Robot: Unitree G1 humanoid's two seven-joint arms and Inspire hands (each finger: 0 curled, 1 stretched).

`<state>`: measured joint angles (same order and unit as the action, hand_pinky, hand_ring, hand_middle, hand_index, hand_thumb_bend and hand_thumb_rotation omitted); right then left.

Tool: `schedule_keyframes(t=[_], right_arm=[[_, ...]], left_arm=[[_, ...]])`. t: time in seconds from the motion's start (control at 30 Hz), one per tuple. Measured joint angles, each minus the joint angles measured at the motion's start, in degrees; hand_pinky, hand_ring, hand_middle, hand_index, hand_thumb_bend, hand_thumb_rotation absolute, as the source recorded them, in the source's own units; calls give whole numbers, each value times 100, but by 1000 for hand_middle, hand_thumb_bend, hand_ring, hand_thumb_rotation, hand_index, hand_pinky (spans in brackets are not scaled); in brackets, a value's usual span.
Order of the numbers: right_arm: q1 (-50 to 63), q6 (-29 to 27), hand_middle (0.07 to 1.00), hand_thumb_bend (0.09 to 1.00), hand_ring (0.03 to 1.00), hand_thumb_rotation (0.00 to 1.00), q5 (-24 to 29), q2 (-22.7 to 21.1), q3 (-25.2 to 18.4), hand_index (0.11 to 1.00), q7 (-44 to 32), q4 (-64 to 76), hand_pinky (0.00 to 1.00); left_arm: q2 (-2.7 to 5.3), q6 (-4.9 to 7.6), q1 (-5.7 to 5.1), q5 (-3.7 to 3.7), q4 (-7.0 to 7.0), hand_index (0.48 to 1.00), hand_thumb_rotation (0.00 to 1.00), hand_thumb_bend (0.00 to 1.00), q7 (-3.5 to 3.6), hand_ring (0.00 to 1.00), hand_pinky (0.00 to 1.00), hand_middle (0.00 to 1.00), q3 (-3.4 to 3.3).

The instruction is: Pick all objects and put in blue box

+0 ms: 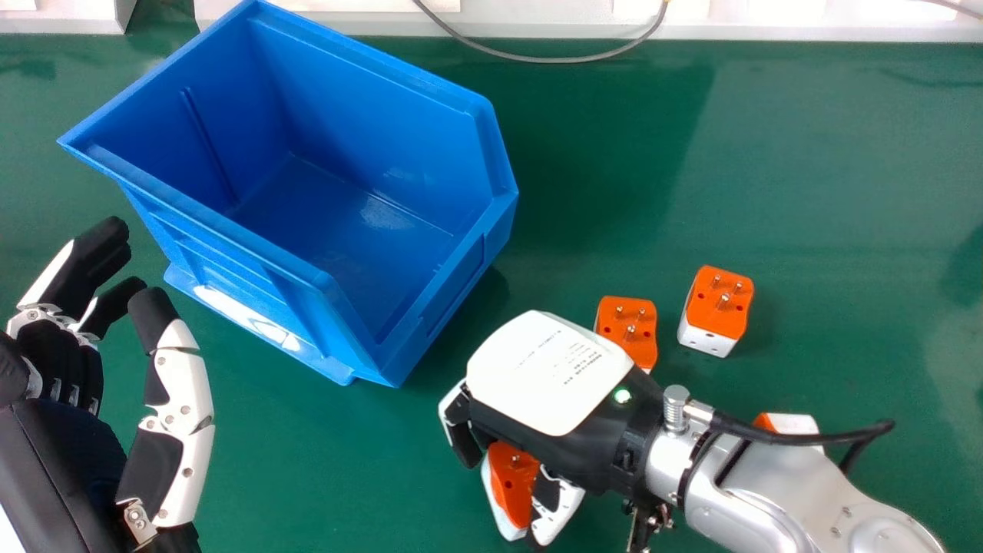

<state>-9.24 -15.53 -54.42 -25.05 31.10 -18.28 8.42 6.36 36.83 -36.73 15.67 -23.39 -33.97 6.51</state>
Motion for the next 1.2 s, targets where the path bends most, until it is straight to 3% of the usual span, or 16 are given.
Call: schedule_keyframes(t=[0.37,0.57,0.77,0.87,1.0,1.07,1.2], right_arm=[[364,-24,538,515,439,0,291,60,-320,470,262,450,374],[558,-36,559,493,454,0,551,164,-656,477,507,871,310],[623,-124,513,497,458,0,663,263,-1008,502,983,1011,331],[651,-125,501,497,469,0,571,433,-1136,508,1474,999,337],[464,-143,495,500,468,0,577,714,-1346,493,2044,832,354],[277,-171,504,500,469,0,676,854,-1405,491,2316,653,352],[-198,-74,490,501,452,0,685,1239,-1457,488,2617,329,356]], left_arm=[[0,3,-9,-5,0,750,0,238,4,746,698,732,50],[0,3,-13,-5,0,749,0,243,-7,745,696,728,52],[0,6,-12,-2,10,750,0,238,-6,745,694,731,33],[0,7,-10,-1,19,749,0,239,-8,743,693,728,-9],[0,6,-9,17,25,744,0,241,-21,736,682,723,-14],[0,4,-8,53,25,740,0,245,-43,732,675,721,-27],[0,2,-5,208,24,735,0,256,-102,726,665,719,-54]])
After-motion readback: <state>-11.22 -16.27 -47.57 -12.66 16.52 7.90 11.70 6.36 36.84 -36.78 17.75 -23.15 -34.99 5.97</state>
